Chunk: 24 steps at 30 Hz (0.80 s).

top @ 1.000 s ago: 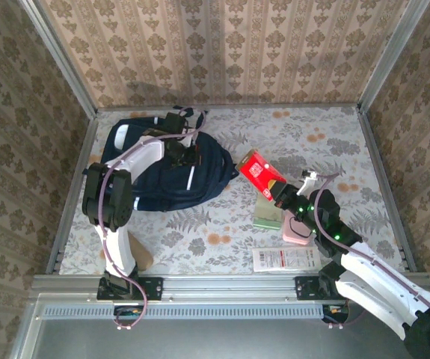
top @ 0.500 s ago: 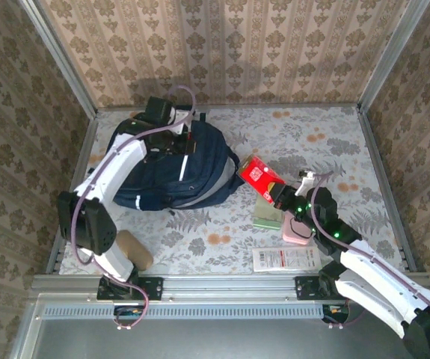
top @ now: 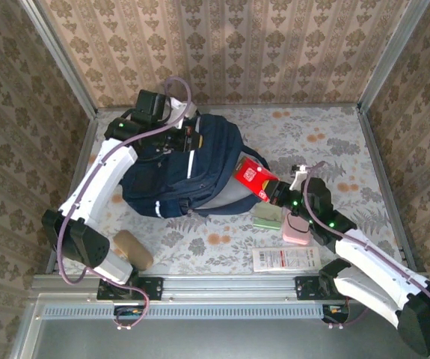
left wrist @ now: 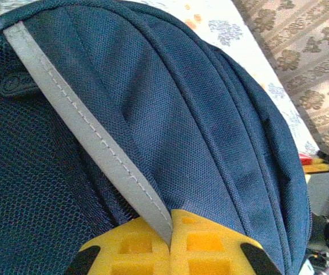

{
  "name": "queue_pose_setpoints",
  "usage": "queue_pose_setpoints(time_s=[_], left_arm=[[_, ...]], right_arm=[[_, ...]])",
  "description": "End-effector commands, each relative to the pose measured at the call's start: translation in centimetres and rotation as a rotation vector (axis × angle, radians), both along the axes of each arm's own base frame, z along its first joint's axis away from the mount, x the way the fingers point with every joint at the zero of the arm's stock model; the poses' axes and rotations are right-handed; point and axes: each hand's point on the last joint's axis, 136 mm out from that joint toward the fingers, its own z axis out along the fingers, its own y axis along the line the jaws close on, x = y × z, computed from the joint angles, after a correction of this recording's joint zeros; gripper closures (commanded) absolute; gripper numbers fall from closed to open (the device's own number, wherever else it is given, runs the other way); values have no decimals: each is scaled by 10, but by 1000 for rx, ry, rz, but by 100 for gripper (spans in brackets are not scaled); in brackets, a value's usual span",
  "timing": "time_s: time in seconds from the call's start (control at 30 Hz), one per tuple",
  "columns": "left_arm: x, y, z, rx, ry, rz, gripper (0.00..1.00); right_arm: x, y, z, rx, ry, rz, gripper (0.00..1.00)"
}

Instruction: Pack books, pencil case, and school supplies into a backpack

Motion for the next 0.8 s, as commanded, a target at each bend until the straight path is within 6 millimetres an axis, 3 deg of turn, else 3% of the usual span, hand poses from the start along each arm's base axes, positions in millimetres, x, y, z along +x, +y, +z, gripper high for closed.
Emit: queue_pose_setpoints(time_s=[0.0,0.23,0.43,0.77], left_arm=[[-11,-15,96,-217,-256,-98,100],[-24,-13,129,-357,-282,-163,100],[-29,-2,141,-420,-299,-181,100],[-34,-2,132,-443,-286,-202,100]], right_arm=[[0,9,7,16,5,50,99],[-2,18,-7,-17,71,107,100],[3,30,-10,-18,98,154,100],[23,62,42,137,91,220,100]])
